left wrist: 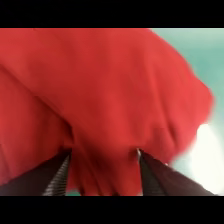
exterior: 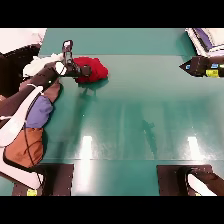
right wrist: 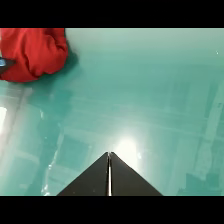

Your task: Fold the shirts.

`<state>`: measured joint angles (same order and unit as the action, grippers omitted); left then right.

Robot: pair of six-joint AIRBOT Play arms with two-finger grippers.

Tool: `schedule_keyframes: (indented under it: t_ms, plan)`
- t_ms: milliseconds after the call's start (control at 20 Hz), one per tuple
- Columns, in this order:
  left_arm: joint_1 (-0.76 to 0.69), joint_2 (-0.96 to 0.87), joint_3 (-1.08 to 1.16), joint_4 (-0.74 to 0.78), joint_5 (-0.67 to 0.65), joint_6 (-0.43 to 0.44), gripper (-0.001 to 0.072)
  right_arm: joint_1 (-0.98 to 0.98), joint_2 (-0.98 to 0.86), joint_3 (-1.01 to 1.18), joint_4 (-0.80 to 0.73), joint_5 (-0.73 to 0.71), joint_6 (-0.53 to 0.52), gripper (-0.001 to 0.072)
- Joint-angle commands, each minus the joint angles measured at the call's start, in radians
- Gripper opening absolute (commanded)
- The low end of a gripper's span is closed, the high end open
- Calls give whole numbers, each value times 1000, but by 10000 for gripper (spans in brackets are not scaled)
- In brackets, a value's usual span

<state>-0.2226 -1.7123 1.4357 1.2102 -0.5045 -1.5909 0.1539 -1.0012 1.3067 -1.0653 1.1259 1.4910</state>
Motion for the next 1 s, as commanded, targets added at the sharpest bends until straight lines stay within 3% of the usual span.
schedule_keyframes:
  t_ms: [0, 100, 150, 400, 550, 700, 850, 950]
  plan:
    - [5, -72, 51, -21, 62, -7, 463, 1, 0, 1, 0, 4, 1, 19]
    - [5, -69, 112, -12, 31, -6, 47, 1, 0, 1, 1, 7, 1, 19]
    - [5, -55, 146, 3, -2, 3, 21, 0, 3, 1, 1, 7, 1, 19]
    - [5, 159, 346, 150, -133, 42, 20, -2, 66, 81, -18, -63, 0, 18]
    - [2, 366, 405, 151, -218, 104, 20, -2, 70, 209, -45, -61, 0, 18]
    - [-23, 528, 405, 153, -420, 107, 20, -2, 43, 335, -64, -28, 0, 18]
    - [-124, 555, 395, 152, -634, 101, 20, -2, -3, 441, -63, 16, 0, 18]
    - [-244, 555, 322, 151, -645, 79, 20, -2, -31, 493, -61, 66, 0, 18]
